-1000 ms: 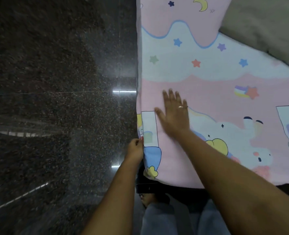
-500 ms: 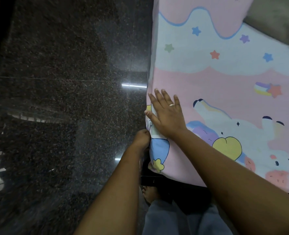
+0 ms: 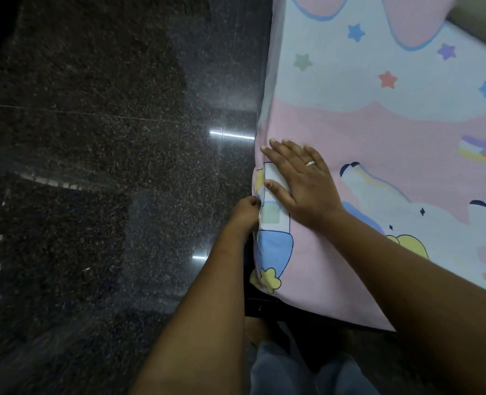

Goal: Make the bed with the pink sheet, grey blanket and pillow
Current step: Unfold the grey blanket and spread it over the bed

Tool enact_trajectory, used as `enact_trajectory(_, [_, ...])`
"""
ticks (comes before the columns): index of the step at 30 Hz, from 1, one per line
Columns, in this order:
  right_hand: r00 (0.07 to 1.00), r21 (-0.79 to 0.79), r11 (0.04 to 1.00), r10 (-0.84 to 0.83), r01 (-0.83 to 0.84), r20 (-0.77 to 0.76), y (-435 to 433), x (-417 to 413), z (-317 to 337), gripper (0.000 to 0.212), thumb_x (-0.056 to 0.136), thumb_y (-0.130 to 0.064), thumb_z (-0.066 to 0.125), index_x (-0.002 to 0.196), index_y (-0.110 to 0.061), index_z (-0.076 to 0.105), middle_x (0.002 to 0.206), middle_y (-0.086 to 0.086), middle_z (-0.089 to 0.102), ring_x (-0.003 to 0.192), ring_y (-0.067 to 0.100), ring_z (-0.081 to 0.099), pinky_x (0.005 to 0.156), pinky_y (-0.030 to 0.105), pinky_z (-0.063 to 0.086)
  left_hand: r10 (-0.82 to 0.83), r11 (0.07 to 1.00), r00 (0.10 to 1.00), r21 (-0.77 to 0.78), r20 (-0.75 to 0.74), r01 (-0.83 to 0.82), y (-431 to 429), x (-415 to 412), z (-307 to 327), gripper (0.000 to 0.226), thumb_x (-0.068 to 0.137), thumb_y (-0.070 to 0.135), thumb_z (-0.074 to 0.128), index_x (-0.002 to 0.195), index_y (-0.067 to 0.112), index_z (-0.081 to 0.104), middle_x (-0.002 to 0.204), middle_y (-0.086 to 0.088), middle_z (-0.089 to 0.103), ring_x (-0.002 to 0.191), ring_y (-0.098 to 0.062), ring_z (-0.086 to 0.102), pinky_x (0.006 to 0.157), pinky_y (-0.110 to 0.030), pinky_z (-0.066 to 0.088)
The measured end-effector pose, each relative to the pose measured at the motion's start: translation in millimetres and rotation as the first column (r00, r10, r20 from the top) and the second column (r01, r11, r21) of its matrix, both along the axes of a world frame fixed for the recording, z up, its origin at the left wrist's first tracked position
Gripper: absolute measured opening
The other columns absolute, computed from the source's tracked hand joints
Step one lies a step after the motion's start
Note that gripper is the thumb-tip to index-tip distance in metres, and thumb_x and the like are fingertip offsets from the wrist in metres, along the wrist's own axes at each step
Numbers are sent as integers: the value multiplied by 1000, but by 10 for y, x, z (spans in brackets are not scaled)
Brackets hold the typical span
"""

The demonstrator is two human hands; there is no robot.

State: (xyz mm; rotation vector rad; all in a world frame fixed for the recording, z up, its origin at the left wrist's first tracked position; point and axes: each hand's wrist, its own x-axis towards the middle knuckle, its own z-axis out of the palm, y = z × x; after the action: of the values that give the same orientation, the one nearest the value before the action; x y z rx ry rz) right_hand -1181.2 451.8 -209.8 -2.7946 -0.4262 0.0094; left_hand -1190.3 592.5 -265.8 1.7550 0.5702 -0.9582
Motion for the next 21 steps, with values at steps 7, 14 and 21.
enact_trajectory(7, [1000,3,1000,-15,15,-6,24,15,29,59,95,-52,29,148,-25,31,151,-5,37,141,14,29,116,36,15,-663,617,748,578,15,535,107,58,-15,29,94,20,46,115,4,60,119,-17,60,107,-32,58,86,-36,47])
enact_trajectory(14, [1000,-31,999,-18,18,16,37,9,5,59,95,-53,30,148,-26,33,151,-5,36,141,13,28,116,36,14,-667,661,742,406,-68,631,18,152,-135,23,91,22,53,101,5,65,107,-15,66,93,-29,64,76,-30,50])
enact_trajectory(21, [1000,-19,1000,-10,10,28,26,3,-36,59,95,-54,30,147,-27,34,152,-4,36,141,15,29,117,39,15,-127,985,992,-115,-3,126,-33,139,27,21,102,18,32,113,24,49,98,10,56,91,-5,59,88,-28,53])
